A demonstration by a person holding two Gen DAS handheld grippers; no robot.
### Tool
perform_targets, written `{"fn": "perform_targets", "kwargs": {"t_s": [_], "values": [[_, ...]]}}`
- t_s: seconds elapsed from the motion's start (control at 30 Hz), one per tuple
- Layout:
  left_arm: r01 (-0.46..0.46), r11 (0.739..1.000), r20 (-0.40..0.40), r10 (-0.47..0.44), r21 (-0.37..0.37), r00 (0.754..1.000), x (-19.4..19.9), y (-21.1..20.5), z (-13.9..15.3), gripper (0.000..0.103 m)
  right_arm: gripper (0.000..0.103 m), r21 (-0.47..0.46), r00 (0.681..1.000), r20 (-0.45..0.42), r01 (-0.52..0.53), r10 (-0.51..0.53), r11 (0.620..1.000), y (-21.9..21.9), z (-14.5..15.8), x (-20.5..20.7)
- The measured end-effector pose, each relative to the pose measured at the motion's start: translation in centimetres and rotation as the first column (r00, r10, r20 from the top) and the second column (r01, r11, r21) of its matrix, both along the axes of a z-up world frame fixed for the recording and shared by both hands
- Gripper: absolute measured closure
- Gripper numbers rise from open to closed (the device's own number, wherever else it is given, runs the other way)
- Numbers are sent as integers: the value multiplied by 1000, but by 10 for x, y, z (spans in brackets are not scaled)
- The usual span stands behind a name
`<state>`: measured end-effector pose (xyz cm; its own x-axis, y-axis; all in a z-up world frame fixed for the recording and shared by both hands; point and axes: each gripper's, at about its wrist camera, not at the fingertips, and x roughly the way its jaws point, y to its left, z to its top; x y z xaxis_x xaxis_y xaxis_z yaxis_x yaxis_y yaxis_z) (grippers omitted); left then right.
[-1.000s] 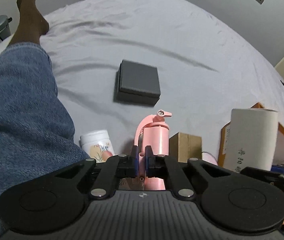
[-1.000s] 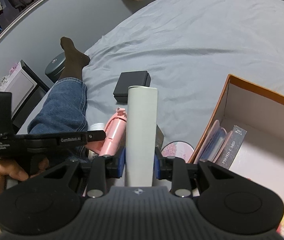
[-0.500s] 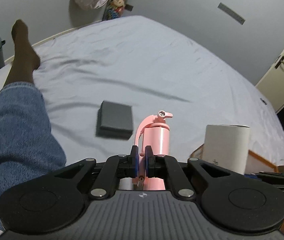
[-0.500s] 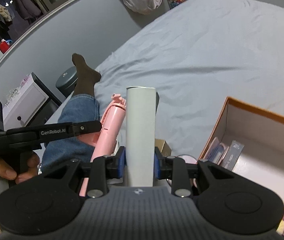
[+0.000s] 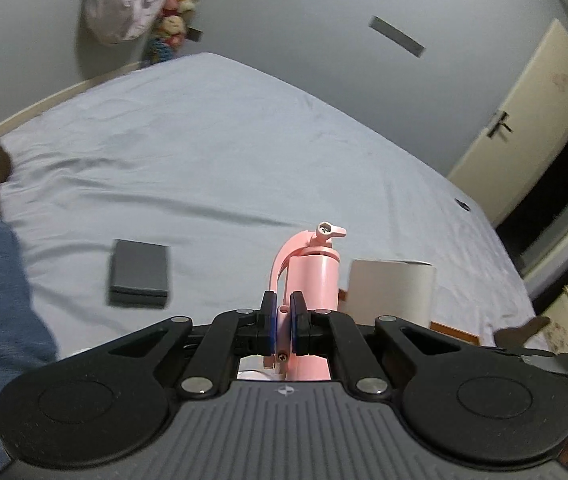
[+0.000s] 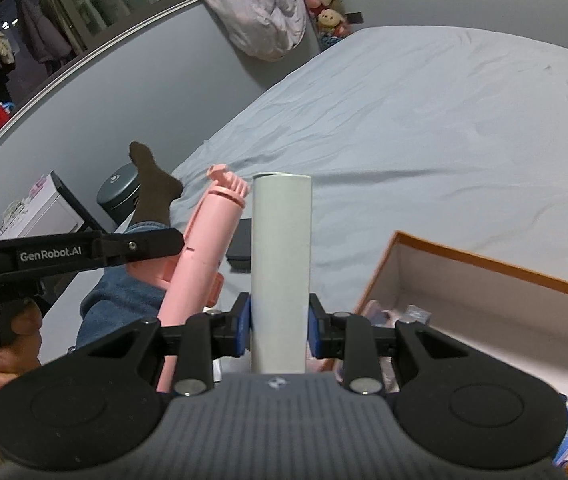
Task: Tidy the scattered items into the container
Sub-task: 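Carry the pink selfie stick and white bottle over the orange-rimmed box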
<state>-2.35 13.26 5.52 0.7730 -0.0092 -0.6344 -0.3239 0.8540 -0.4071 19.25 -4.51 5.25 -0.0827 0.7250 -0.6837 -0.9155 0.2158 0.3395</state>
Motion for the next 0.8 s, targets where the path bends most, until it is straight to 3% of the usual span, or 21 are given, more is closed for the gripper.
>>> {"fn": "perform_targets", "kwargs": {"t_s": [0.33, 0.8], "values": [[120, 992, 13, -120, -32, 993, 35, -44, -1, 96, 73, 14, 995, 56, 79, -80, 997, -32, 15, 26], [266, 942, 17, -268, -203, 963, 104, -117, -35, 96, 73, -59, 952, 166, 269, -256, 961, -95, 18, 92]]}}
